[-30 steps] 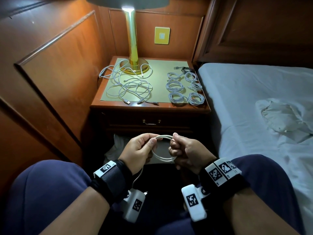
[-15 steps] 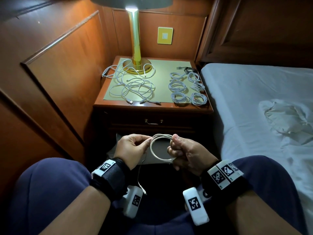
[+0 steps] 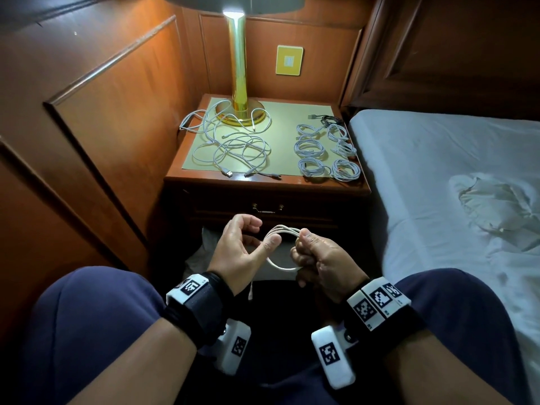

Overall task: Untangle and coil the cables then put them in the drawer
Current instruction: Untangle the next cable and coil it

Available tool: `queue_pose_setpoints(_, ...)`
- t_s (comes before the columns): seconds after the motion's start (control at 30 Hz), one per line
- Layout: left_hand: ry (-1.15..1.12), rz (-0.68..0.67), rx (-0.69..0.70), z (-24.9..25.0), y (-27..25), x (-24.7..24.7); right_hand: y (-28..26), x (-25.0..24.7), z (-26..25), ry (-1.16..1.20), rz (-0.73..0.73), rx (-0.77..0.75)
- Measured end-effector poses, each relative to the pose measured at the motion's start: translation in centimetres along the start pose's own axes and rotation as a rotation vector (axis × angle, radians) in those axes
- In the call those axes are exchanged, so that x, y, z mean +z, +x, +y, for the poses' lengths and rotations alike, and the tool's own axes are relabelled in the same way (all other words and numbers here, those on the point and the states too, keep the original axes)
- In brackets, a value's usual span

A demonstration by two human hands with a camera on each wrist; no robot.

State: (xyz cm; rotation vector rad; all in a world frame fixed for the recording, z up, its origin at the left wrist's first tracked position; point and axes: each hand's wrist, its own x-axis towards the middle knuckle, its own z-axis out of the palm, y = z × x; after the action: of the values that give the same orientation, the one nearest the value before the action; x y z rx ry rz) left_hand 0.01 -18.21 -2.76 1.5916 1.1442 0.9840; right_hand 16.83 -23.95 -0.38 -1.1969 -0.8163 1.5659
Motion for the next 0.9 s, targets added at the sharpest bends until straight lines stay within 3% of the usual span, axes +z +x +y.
queue_pose_setpoints(0.13,0.131,-0.087,0.060,-0.4,0.4,-0.7,-0.2,0.1,0.0,-0.022,-0.010,-0.002)
queue_pose_setpoints(0.33,0.129,-0.143,-0.039,-0.5,0.3,-0.1,-0.3,0.0,-0.1,-0.103,-0.069,-0.010)
queue_pose_setpoints(0.6,0.257,-0.004,-0.041,-0.7,0.2,0.3,0.4,0.3,0.8,-0.293,0.006,-0.101)
queue_pose_setpoints(0.9,-0.329,-0.171,-0.237,0.1,0.5,0.4,1.2,-0.6,0.5,-0.300,0.061,-0.129)
